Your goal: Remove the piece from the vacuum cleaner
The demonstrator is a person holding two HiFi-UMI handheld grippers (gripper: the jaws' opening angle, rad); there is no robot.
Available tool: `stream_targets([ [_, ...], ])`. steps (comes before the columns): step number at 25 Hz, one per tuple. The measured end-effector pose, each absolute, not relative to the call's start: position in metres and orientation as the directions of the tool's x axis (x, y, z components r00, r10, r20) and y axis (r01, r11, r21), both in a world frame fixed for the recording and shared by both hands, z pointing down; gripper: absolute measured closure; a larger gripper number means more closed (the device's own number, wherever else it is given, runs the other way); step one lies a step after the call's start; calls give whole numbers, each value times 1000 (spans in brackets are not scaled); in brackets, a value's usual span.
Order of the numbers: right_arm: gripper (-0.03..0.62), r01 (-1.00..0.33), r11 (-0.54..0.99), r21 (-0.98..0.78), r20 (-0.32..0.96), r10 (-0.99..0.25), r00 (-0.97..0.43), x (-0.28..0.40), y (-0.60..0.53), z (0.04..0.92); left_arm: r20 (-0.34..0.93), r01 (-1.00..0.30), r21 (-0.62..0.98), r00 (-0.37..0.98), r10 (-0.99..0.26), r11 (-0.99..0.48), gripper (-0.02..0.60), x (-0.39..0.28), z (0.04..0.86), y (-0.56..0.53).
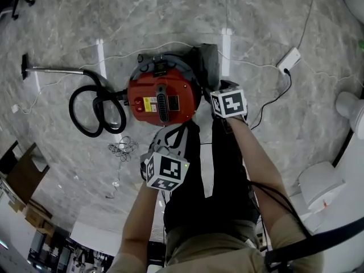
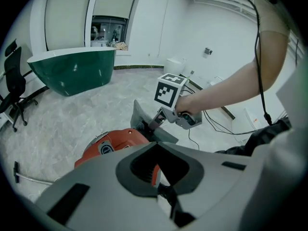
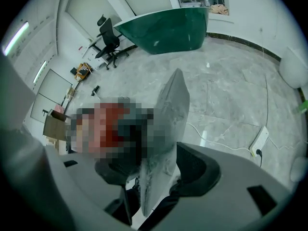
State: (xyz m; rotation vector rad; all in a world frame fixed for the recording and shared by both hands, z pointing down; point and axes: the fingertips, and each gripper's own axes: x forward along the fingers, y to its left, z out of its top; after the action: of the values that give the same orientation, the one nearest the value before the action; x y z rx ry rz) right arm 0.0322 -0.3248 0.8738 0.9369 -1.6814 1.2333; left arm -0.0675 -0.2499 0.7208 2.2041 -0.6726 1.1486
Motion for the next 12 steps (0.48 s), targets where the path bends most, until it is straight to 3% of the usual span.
stream_targets([
  [12, 369, -883, 301, -360, 925, -9, -380, 36, -320, 886, 863, -657, 251, 485, -144, -711, 586, -74, 738, -238],
])
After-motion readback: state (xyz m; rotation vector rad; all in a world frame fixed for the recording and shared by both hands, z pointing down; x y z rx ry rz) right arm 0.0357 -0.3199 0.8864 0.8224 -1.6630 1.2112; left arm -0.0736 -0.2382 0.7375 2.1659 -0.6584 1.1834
